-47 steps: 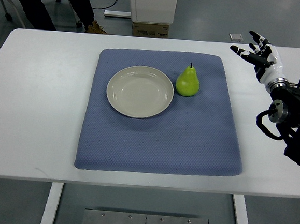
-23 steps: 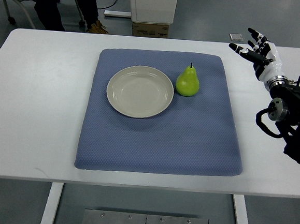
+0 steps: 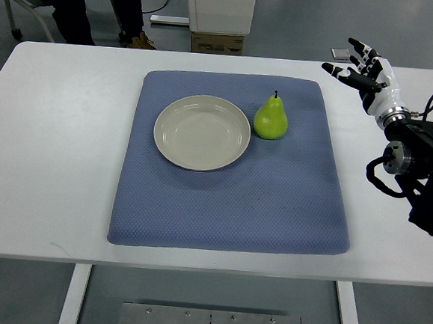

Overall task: Place pear on plate with right hand
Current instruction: 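Move the open right hand toward the green pear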

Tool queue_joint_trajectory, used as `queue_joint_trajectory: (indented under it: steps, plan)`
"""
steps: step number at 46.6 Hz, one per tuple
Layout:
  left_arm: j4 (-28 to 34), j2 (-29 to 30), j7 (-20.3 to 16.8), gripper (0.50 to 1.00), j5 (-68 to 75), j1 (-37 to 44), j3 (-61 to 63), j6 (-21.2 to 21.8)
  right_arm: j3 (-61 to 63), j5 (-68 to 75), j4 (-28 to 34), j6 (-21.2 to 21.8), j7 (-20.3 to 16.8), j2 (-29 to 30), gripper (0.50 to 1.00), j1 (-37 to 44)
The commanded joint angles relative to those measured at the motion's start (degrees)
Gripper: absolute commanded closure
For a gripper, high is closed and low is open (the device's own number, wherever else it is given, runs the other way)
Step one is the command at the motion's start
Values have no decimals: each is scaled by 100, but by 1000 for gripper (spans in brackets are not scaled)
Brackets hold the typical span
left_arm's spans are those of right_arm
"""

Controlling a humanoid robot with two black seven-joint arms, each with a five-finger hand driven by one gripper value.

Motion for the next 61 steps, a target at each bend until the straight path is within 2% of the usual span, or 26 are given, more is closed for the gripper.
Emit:
queue_joint_trajectory:
  steps: [1,11,25,39,61]
  plan:
    - [0,0,-1,500,8,0,0,0,-151,-109,96,-1,107,9,500,41]
    - [0,0,-1,500,-1,0,0,9,-546,-241,281,-9,221,140,500,190]
    - [0,0,-1,500,-1,0,0,0,-1170,-786,281,-9,626,562,500,331]
    - [0,0,-1,500,-1,0,0,0,-1891,-1050,237,-80,1056,694,502,322]
    - [0,0,-1,500,-1,0,0,0,-1962,-1041,-176,-238,1074,756,509,156]
